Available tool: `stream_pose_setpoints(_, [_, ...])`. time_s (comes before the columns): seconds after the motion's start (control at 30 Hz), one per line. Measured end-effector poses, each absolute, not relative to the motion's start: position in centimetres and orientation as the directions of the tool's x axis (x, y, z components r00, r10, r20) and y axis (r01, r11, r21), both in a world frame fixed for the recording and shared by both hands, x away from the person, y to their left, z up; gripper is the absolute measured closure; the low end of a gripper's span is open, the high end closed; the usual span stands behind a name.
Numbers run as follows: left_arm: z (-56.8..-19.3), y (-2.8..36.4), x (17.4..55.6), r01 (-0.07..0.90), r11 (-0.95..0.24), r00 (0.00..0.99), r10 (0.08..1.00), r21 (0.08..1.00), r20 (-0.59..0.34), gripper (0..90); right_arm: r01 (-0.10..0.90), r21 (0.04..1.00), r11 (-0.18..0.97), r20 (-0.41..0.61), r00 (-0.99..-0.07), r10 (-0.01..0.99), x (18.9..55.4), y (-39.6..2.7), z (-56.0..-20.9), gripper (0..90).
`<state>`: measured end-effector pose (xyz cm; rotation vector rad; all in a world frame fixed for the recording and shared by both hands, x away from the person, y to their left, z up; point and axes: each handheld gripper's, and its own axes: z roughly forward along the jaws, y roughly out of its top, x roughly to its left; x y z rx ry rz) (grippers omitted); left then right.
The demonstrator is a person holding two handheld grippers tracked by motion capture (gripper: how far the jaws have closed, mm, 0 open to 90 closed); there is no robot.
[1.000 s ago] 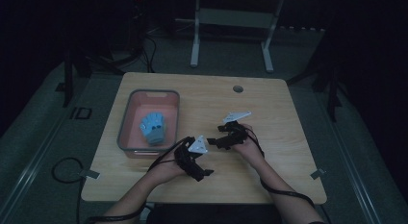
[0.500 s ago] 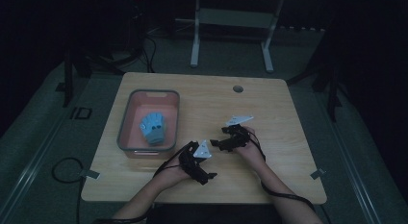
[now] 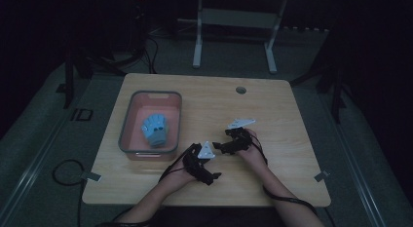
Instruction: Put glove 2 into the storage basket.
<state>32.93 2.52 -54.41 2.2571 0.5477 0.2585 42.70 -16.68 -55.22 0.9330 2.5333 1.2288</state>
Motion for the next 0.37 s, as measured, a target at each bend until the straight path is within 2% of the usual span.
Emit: stream_pose_setpoints(0.37, [-54.5,2.35,32.89,0.307,-0.607,0.888,0.461,0.733,0.01,3.2,0.453,0.76,0.467,0.094,-0.786,0.611,42.69,-16.63,-55.33,14.1])
